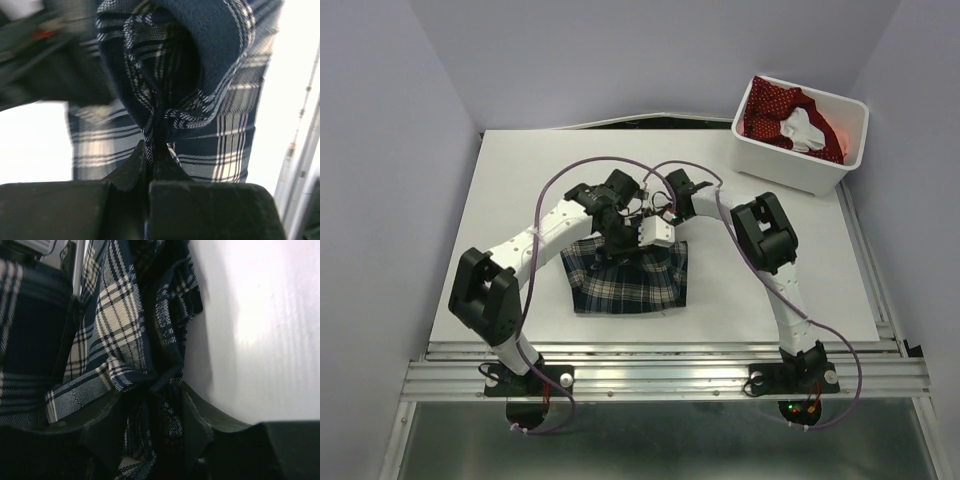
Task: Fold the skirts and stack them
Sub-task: Fold the skirt
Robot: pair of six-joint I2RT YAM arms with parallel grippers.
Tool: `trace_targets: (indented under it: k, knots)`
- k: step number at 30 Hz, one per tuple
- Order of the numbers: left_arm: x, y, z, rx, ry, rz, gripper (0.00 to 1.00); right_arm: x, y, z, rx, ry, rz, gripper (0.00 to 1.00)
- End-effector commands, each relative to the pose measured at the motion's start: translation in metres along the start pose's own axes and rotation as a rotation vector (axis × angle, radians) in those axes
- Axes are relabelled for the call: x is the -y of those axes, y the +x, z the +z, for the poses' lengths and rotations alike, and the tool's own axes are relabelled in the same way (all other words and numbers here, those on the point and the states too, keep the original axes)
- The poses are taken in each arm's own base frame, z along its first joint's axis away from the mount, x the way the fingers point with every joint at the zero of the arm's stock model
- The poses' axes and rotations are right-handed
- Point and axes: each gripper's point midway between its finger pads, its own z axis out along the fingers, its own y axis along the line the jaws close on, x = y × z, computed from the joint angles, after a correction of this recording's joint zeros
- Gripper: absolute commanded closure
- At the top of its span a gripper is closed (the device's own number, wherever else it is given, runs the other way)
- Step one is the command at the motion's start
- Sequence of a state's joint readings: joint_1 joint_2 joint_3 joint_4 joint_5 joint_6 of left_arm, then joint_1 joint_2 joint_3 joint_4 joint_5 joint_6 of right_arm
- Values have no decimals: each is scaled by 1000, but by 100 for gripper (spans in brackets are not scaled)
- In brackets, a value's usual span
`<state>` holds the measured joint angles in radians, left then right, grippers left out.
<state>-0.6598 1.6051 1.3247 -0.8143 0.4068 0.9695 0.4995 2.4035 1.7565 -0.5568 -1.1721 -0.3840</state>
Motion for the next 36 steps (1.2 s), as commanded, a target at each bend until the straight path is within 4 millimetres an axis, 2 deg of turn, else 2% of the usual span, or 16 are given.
trace_targets:
  k: [1,8,11,15,17,19,21,22,24,27,29,31,34,36]
  knots:
    - [-37,-10,-21,20,-97,30,100,-6,33,6,-86,28,16,53]
    - [-78,-9,-16,18,-198,23,100,-11,41,6,-88,14,6,55]
    - [-88,-6,-8,17,-228,36,100,-9,41,6,-91,18,9,55]
    - [-89,1,12,11,-206,32,100,-6,36,6,-88,28,-1,54]
    - [-92,3,21,15,-207,35,100,-2,32,5,-91,50,-6,48]
    - [-88,9,29,9,-192,47,99,4,22,3,-90,87,-22,37]
    - [-85,11,35,9,-184,62,98,18,11,-12,-64,140,6,29]
    - [-81,14,40,7,-167,65,98,27,-3,-20,-43,172,-5,21]
    - [-76,17,44,1,-150,67,97,39,-19,-37,-3,213,19,13]
    - [-72,18,52,-1,-129,66,96,61,-51,-78,80,304,24,4]
    - [-72,18,56,-3,-111,50,94,63,-71,-96,126,342,36,3]
    - [-79,12,55,4,-115,47,89,64,-83,-110,162,368,59,2]
    - [-87,9,56,-17,-102,40,81,64,-97,-147,233,434,134,2]
    - [-93,6,55,-26,-99,37,76,50,-101,-163,263,450,174,3]
